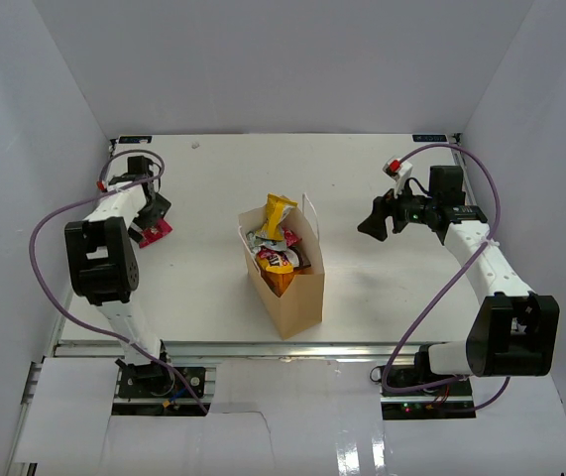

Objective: Place the snacks into the paper bag

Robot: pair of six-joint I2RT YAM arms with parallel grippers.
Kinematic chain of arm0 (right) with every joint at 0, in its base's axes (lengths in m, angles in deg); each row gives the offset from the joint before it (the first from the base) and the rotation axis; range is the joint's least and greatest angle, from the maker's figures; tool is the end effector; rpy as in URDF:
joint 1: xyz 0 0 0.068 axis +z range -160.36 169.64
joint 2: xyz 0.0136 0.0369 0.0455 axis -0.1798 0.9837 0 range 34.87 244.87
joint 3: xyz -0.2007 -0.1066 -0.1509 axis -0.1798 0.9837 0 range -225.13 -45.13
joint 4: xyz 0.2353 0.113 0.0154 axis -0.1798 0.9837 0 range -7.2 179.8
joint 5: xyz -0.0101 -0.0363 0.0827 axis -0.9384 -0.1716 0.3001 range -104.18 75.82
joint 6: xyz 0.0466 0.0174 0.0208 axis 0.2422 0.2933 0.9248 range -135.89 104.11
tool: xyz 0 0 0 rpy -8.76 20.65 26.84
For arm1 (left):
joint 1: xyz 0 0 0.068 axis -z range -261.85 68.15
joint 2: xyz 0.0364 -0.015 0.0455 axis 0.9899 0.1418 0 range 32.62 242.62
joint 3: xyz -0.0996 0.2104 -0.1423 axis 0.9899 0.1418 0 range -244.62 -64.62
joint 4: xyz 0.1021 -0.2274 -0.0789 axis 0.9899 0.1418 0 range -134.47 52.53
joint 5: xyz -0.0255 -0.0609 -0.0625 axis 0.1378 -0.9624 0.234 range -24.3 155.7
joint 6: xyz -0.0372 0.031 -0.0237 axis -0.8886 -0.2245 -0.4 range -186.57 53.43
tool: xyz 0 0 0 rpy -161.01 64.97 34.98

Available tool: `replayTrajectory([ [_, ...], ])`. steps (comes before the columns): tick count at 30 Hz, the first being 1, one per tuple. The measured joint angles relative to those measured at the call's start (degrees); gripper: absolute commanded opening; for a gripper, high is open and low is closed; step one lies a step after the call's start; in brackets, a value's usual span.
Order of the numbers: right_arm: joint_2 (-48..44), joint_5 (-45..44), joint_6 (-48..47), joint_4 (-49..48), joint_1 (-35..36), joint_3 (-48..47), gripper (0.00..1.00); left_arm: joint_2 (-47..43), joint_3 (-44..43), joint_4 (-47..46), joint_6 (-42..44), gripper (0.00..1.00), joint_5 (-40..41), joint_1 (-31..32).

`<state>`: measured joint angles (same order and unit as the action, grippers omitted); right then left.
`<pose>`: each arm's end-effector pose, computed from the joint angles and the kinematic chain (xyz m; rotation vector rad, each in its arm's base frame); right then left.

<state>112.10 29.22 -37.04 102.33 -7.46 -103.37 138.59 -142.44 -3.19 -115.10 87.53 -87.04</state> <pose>0.2894 0.0392 0.2858 -0.8189 1.9403 0.6545 0.3719 0.0472 0.2045 -1.2828 2.3272 0.2979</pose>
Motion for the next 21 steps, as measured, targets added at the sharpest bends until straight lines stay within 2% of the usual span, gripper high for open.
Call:
replayTrajectory([
  [8,0.0,-0.3,0.2,0.0,-0.7,0.0,0.84,8.9,-7.7,1.6,8.1,0.97,0.5,-1.2],
  [12,0.0,-0.4,0.2,0.0,-0.7,0.0,0.84,12.0,-9.7,1.4,11.2,0.72,-0.9,-1.3],
  [13,0.0,-0.4,0.3,0.0,-0.7,0.0,0.84,12.5,-9.9,1.5,11.9,0.62,-1.2,-1.3],
  [14,0.0,-0.4,0.3,0.0,-0.7,0.0,0.84,12.7,-10.0,1.6,12.3,0.57,-1.4,-1.4],
  [16,0.0,-0.4,0.4,0.0,-0.8,0.0,0.84,12.7,-10.1,1.6,13.1,0.54,-1.9,-1.8],
  [17,0.0,-0.4,0.5,0.0,-0.9,0.0,0.84,12.7,-10.1,1.6,13.2,0.47,-2.2,-2.0],
  [21,0.0,-0.4,0.7,0.0,-1.0,0.0,0.84,11.8,-9.3,0.9,14.3,0.33,-4.2,-2.5],
])
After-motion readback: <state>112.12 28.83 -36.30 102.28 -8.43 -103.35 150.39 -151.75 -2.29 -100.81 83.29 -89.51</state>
